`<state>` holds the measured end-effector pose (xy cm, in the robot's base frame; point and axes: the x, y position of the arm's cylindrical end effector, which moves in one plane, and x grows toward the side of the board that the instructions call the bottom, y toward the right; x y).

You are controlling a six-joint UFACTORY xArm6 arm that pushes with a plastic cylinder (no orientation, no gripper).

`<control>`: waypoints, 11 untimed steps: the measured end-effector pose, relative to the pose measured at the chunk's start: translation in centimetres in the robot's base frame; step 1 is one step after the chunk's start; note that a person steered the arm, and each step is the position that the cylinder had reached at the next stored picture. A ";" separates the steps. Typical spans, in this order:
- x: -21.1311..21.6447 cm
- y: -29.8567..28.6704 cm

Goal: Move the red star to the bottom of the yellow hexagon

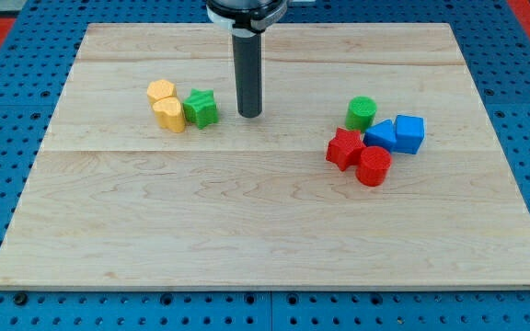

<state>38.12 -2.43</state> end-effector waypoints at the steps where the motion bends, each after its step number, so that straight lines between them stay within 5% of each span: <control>1: 2.6 0.5; 3: 13.5 6.1; 4: 14.2 14.9; 5: 10.6 19.7; 6: 7.9 17.2; 9: 3.2 -4.0; 11: -1.8 -13.1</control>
